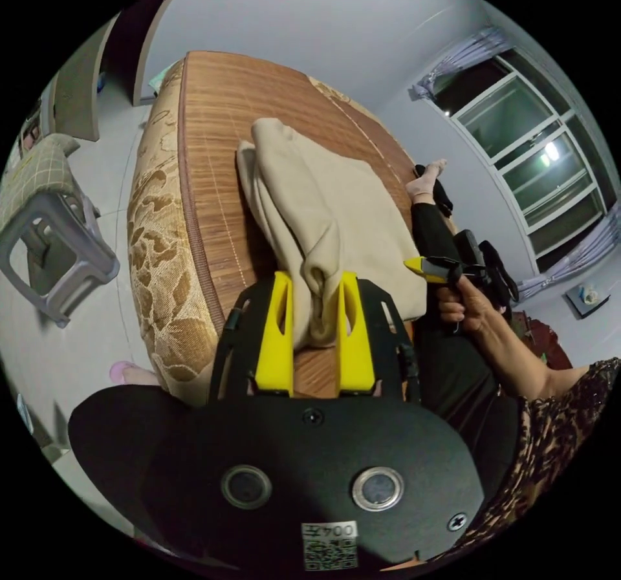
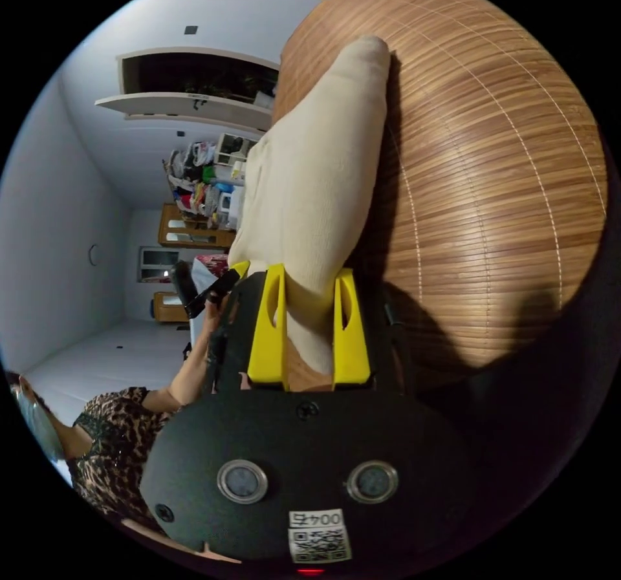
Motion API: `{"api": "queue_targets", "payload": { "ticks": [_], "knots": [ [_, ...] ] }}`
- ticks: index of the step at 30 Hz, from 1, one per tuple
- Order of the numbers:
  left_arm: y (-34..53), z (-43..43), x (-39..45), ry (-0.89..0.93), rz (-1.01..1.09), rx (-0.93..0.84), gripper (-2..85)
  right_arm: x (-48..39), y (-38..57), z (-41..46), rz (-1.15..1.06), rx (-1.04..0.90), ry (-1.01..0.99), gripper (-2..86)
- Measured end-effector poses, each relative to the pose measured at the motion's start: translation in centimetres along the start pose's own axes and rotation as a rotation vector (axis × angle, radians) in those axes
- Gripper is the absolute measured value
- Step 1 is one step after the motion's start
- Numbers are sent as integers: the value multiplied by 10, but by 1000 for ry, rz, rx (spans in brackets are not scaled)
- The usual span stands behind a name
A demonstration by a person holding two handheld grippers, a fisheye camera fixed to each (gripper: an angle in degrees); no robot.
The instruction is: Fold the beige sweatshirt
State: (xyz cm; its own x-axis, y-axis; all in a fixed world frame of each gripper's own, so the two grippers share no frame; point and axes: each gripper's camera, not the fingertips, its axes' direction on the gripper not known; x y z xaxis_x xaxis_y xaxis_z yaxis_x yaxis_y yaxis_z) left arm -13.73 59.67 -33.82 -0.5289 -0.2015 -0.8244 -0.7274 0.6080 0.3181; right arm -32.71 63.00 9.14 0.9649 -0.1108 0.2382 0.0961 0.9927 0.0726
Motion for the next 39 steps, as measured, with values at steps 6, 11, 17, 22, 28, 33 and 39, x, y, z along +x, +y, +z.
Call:
{"api": "queue_targets", "payload": {
  "ticks": [6, 11, 17, 22, 28, 33, 39],
  "knots": [
    [7, -28, 53, 87, 66, 67, 88, -28, 47, -31, -106, 6, -197, 101],
    [7, -60, 98, 162, 117, 128, 87, -47, 90, -55, -122, 29, -386, 100],
    [-17, -86, 168, 240, 211, 188, 87, -88, 128, -108, -195, 123, -505, 100],
    [-64, -80, 282, 315, 453, 212, 87, -132, 160, -202, -274, 287, -470, 100],
    [-113, -51, 461, 513, 790, 268, 90, -209, 240, -369, -437, 584, -176, 100],
    [-136, 17, 589, 683, 876, 236, 103, -253, 332, -472, -380, 851, 198, 109],
    [-110, 149, 563, 593, 764, 46, 88, -155, 422, -490, 184, 1029, 555, 113]
  ]
}}
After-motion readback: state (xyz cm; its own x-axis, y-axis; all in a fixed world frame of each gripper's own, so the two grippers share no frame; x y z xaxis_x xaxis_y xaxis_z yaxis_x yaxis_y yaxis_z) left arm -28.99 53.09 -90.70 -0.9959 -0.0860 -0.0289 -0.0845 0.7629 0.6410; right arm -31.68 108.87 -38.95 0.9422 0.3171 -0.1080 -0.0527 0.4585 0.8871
